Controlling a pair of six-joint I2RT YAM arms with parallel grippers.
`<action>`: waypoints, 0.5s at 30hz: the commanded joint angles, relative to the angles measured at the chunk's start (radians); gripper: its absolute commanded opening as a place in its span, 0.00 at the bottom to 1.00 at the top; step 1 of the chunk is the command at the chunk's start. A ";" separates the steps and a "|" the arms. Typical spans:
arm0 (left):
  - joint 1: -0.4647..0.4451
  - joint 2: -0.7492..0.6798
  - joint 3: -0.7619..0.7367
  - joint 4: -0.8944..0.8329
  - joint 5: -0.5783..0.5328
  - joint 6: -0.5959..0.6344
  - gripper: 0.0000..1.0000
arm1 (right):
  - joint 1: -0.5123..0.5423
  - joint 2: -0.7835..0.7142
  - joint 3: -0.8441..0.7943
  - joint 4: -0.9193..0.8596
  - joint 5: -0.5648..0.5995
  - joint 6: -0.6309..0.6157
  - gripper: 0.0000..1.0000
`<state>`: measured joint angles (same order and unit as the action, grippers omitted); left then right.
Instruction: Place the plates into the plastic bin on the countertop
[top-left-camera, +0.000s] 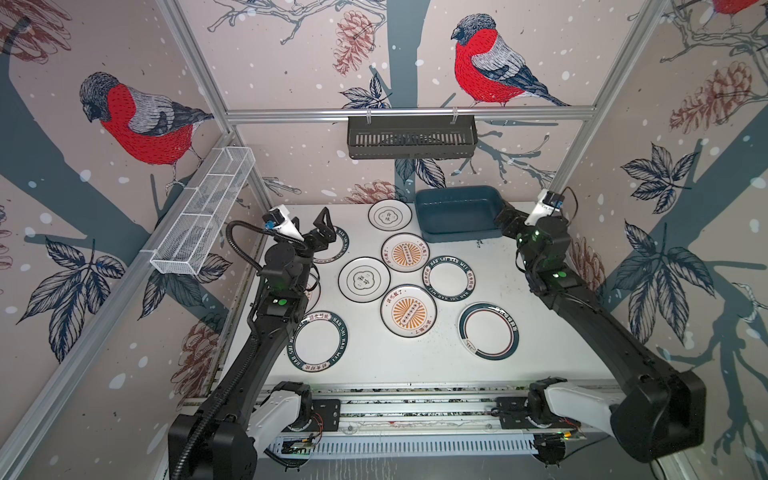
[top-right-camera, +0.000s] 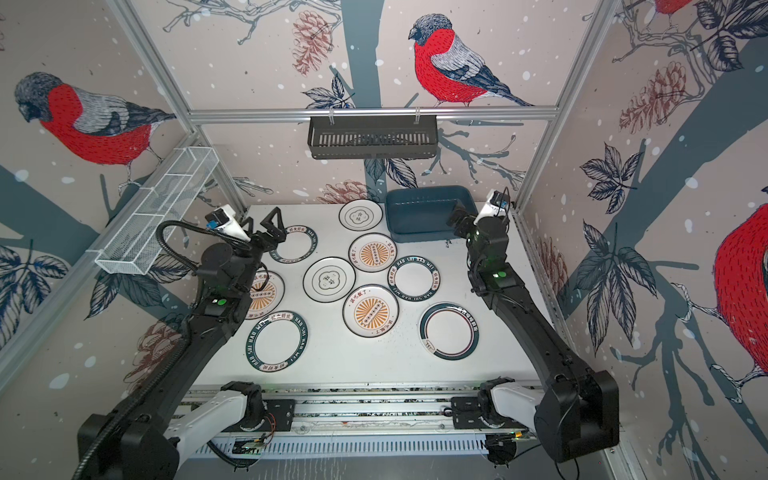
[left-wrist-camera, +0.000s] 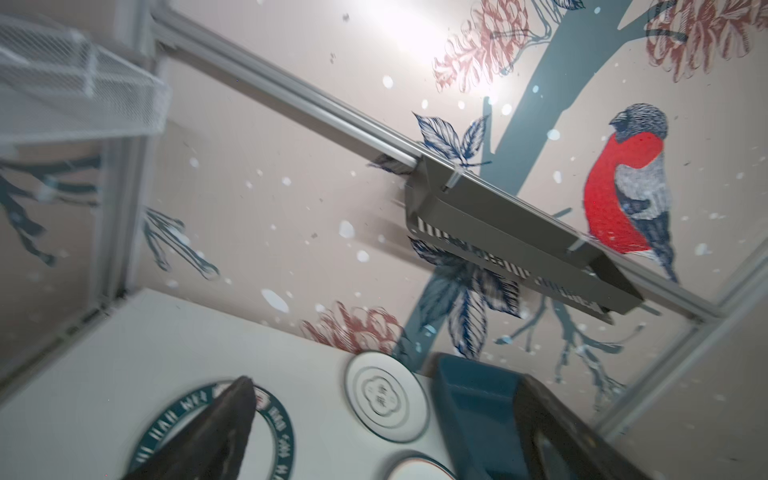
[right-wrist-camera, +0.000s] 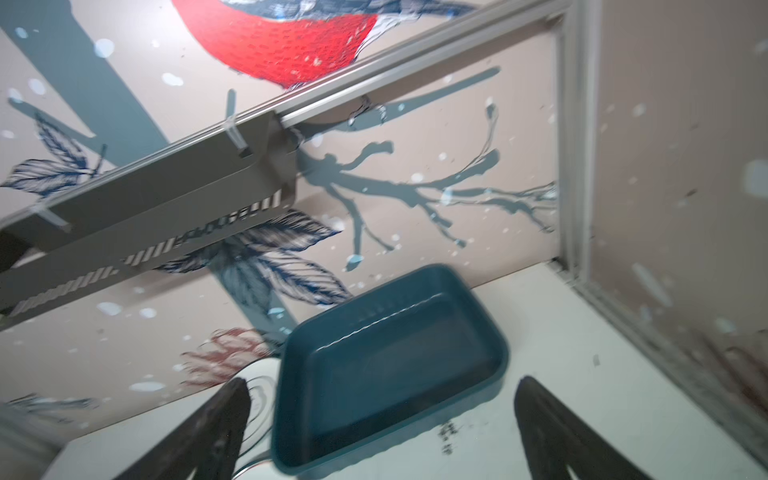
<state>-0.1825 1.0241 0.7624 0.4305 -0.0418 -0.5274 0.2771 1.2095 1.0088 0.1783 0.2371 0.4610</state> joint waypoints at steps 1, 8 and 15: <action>-0.098 0.008 -0.004 -0.115 0.065 -0.324 0.96 | 0.071 0.020 0.069 -0.280 -0.150 0.232 1.00; -0.325 0.140 0.134 -0.113 0.090 -0.370 0.96 | 0.273 0.000 0.112 -0.198 -0.181 0.265 1.00; -0.299 0.230 0.136 0.084 0.283 -0.407 0.97 | 0.174 -0.031 -0.001 -0.087 -0.302 0.399 1.00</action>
<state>-0.4992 1.2457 0.8970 0.4366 0.1665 -0.8810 0.4938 1.1809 1.0309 0.0547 0.0071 0.7670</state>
